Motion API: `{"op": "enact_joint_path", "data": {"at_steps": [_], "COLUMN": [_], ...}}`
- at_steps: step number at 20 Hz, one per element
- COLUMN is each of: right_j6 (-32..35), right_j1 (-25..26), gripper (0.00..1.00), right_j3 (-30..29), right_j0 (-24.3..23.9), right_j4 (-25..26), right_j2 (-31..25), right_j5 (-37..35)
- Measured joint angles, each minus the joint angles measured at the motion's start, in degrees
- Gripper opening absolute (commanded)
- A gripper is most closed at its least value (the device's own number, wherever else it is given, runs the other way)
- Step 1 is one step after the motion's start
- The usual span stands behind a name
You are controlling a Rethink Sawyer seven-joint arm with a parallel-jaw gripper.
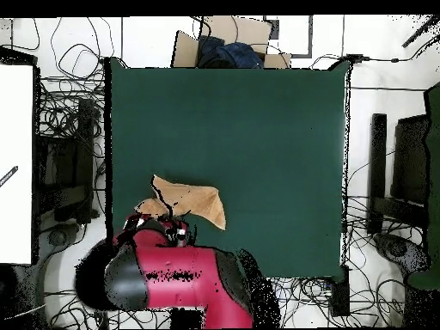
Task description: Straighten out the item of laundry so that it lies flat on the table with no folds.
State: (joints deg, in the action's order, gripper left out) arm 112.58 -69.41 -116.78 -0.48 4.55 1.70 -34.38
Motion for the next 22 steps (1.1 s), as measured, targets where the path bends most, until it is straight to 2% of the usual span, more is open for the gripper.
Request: {"op": "enact_joint_path", "data": {"at_steps": [1, 4, 5, 10, 12, 17, 22], "right_j6": [0.0, 0.0, 0.0, -0.02, -0.04, -0.04, -0.05], "right_j1": [2.05, 4.4, 6.64, 10.45, 12.94, 17.08, 18.39], "gripper": [0.0, 0.0, 0.0, 0.0, 0.0, 0.0, 0.0], "right_j3": [-0.21, -0.35, -0.57, -1.24, -1.6, -2.33, -2.91], "right_j0": [-3.66, -7.51, -11.1, -17.34, -21.19, -27.28, -30.4], "right_j4": [-0.68, -1.0, -0.98, -0.98, -0.98, -0.91, 0.46], "right_j2": [-1.55, -3.3, -5.08, -9.12, -12.28, -18.26, -21.86], "right_j5": [2.47, 4.96, 6.98, 8.41, 8.42, 8.42, 6.66]}}
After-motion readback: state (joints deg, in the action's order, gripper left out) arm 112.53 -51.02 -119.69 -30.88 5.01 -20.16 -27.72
